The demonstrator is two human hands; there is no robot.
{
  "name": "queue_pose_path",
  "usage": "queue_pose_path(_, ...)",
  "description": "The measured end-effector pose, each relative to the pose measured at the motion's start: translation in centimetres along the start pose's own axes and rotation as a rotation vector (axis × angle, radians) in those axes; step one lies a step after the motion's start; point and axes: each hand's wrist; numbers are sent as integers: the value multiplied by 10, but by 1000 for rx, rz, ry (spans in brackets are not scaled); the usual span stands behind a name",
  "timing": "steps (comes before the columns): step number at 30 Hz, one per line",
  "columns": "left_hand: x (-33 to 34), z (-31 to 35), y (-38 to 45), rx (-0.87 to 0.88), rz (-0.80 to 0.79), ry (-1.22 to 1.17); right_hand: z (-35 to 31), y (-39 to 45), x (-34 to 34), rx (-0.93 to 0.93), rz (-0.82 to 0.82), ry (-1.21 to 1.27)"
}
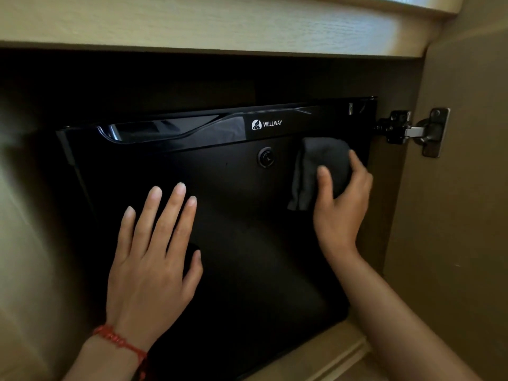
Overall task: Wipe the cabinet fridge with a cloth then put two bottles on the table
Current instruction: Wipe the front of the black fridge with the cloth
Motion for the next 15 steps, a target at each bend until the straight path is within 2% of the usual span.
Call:
queue_pose_path(2,-1,0,0,0,-1,-2,3,5,-1,137,35,15)
queue_pose_path(4,-1,1,0,-3,1,-11,1,3,0,148,45,10)
queue_pose_path(7,-1,2,0,-8,4,-11,-7,-21,5,-18,23,-13)
queue_pose_path(11,0,4,-1,-20,13,-19,-13,-64,6,-302,-147,-76)
queue_pose_path(15,0,1,-1,-6,18,-30,-6,-58,1,-358,-182,-83)
Point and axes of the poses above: each hand's wrist, its own y-axis towards the middle knuckle, its own x-axis out of the palm, z = x × y, and after that the axes turned 8 degrees about z, right-handed
